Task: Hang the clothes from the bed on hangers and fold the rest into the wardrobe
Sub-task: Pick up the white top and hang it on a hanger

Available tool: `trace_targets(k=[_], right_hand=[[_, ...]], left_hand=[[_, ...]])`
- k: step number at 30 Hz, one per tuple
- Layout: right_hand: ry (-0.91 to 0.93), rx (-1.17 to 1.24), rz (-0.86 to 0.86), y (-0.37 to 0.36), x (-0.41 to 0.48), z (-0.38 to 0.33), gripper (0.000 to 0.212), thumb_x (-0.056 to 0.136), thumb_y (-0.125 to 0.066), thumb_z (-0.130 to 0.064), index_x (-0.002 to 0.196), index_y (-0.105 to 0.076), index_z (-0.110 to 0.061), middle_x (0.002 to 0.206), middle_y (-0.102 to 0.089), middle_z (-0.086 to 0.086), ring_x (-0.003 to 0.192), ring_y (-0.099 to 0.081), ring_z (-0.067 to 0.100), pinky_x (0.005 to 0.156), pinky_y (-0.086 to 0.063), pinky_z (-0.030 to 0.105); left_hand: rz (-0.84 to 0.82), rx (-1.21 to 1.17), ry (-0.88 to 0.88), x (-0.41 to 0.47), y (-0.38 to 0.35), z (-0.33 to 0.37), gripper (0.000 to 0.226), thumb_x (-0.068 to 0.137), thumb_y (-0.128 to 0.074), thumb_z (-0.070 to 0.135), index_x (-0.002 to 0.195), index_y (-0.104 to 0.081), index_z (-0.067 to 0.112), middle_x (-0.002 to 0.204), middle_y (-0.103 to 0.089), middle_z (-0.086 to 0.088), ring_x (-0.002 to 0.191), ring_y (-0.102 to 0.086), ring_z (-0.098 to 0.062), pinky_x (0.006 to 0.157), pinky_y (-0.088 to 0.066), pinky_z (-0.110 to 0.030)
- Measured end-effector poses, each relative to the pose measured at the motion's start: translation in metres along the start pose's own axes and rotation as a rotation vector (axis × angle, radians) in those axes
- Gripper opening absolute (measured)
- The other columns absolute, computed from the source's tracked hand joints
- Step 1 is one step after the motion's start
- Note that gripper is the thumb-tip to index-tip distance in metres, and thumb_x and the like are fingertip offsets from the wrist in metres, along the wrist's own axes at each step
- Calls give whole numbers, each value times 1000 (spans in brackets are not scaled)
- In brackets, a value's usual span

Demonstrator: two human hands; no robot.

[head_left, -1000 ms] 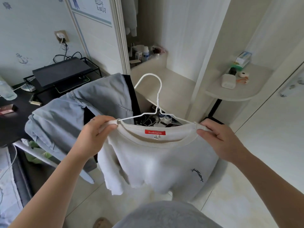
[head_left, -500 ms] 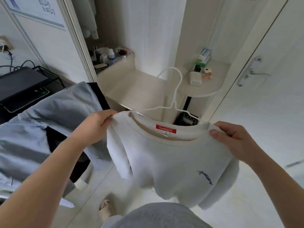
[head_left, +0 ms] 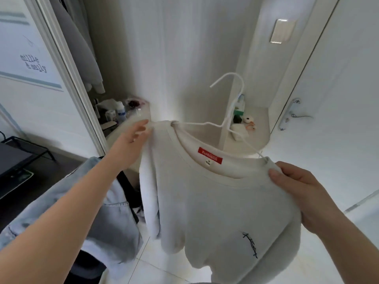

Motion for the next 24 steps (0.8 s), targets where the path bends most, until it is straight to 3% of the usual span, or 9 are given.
trace_targets(k=[2, 5, 9, 12, 15, 18, 21, 24], right_hand=[[-9, 91, 31, -32, 11, -18, 29, 76, -70, -33, 94, -76, -12, 91, -75, 12, 76, -71, 25, 60, -57, 28], [21, 233, 48, -84, 33, -45, 30, 76, -71, -30, 103, -76, -16, 103, -76, 12, 87, -74, 25, 64, -59, 30], [95, 334, 91, -150, 82, -87, 31, 74, -71, -23, 101, -72, -8, 105, -75, 15, 85, -73, 28, 64, -61, 36], [166, 309, 84, -196, 125, -115, 16, 76, -72, -15, 92, -74, -13, 100, -73, 16, 82, -71, 28, 67, -60, 38], [211, 279, 98, -237, 167, -143, 31, 75, -71, -17, 102, -65, -3, 96, -61, 21, 85, -62, 34, 76, -51, 46], [298, 221, 112, -275, 200, -173, 12, 83, -67, -10, 79, -56, -11, 80, -50, 14, 77, -51, 29, 67, -44, 38], [398, 186, 132, -300, 228, -203, 36, 85, -66, -8, 57, -46, -20, 62, -42, 2, 65, -45, 21, 58, -37, 31], [506, 150, 144, -319, 249, -237, 33, 86, -66, -10, 61, -46, -18, 58, -41, -3, 63, -43, 19, 56, -36, 29]], left_hand=[[19, 99, -34, 20, 12, 8, 46, 102, -54, 29, 147, -44, 25, 141, -48, 1, 121, -49, -19, 104, -39, -34], [-65, 97, -118, 35, 32, 24, 38, 99, -57, 36, 136, -51, 37, 140, -50, 12, 122, -53, -13, 107, -42, -36], [-211, 56, -237, 48, 64, 49, 17, 98, -56, 38, 111, -60, 48, 121, -62, 25, 108, -57, 11, 91, -41, -11], [-234, -21, -305, 54, 95, 67, 16, 99, -56, 32, 111, -66, 36, 110, -70, 19, 101, -62, 6, 87, -45, -11], [-278, -27, -338, 60, 121, 79, 19, 98, -56, 37, 111, -69, 31, 104, -72, 16, 98, -66, -2, 93, -48, -21], [-283, -12, -355, 72, 142, 93, 25, 93, -58, 49, 108, -69, 34, 103, -71, 20, 98, -65, 0, 94, -49, -25], [-248, -10, -379, 90, 162, 104, 29, 86, -61, 62, 101, -68, 38, 98, -69, 24, 90, -64, 4, 82, -48, -24], [-204, 28, -389, 111, 179, 113, 25, 83, -68, 61, 96, -65, 40, 97, -68, 22, 86, -66, 0, 76, -49, -23]])
Point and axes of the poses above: each hand's wrist, its own x-axis towards the middle knuckle, its own y-axis out of the back of the hand, z = x × y, the point moved 2 cm from there along x, towards the middle knuckle
